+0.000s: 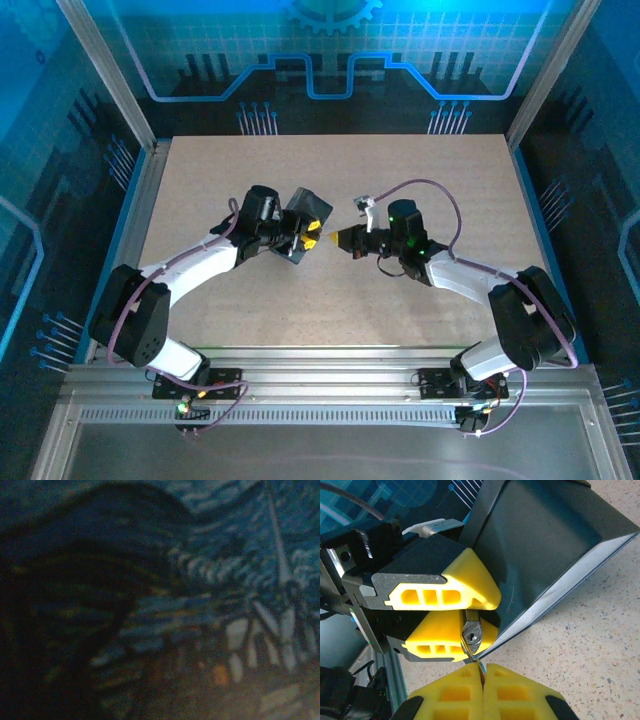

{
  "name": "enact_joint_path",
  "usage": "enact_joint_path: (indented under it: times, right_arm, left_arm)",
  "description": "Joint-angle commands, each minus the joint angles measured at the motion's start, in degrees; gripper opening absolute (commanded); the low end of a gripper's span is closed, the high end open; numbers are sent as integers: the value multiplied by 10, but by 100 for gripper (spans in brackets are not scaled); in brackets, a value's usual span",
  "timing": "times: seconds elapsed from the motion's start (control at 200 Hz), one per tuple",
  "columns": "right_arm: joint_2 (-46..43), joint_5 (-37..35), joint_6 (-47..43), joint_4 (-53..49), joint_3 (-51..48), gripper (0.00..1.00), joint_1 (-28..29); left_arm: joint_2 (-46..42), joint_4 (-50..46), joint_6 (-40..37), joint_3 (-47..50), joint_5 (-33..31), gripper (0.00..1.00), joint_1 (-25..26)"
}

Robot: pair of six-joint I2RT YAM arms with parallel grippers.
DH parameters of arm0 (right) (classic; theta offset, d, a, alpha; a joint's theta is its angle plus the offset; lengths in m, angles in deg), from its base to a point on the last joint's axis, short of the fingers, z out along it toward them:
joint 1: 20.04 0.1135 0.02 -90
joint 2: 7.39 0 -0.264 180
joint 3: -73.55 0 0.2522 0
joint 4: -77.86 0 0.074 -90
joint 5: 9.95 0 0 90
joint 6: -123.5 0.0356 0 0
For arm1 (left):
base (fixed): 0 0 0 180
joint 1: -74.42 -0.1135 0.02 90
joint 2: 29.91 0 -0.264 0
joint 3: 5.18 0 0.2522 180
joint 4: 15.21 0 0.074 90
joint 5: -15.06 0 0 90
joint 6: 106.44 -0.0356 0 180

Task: Unlock a padlock with a key

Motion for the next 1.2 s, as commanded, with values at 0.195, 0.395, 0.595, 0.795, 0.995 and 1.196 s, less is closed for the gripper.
enact_joint_path:
  times: [0.195, 0.395, 0.595, 0.795, 0.995, 1.196]
  right_arm:
    - [6, 1, 2, 8, 11, 0, 7]
    - [8, 3, 7, 14, 11, 0, 8]
    - [12, 0, 11, 18, 9, 0, 8]
    - [14, 3, 14, 22, 10, 0, 9]
    - [23, 8, 17, 23, 18, 0, 13]
    - [31, 14, 20, 30, 23, 0, 18]
  left_arm:
    - [-26, 36, 5, 10, 12, 0, -1]
    - [-31, 38, 9, 11, 12, 0, 0]
    - [-35, 42, 11, 15, 8, 0, 0]
    - [-35, 52, 16, 21, 9, 0, 0]
    - [-35, 58, 17, 18, 10, 0, 0]
    - [-34, 59, 17, 21, 12, 0, 0]
